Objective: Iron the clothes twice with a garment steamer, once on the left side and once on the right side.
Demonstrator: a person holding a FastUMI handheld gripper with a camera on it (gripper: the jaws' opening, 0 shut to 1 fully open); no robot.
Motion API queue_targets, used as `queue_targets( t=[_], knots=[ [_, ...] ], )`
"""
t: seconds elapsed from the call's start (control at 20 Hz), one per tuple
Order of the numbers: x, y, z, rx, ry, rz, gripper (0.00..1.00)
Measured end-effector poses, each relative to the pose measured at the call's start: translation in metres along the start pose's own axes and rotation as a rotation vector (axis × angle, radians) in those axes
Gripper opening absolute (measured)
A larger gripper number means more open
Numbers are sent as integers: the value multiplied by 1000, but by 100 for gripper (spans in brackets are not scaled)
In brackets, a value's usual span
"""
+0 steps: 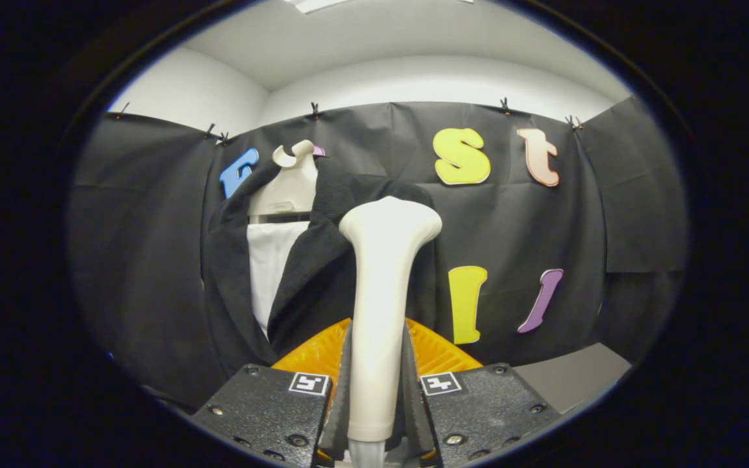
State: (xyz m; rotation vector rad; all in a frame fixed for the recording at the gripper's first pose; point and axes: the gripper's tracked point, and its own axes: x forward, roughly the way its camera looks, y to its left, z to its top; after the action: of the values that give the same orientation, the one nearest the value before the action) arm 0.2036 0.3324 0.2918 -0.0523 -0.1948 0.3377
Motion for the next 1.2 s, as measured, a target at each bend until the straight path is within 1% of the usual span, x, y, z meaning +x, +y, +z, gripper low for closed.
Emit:
queue_targets(
  t=[0.4,0.85,1.2],
  knots=[
    [-12,-4,-37,0,69,11,38],
    [-22,4,-79,-21,138,32,38],
    [-25,4,-96,-15,172,39,38]
  ],
)
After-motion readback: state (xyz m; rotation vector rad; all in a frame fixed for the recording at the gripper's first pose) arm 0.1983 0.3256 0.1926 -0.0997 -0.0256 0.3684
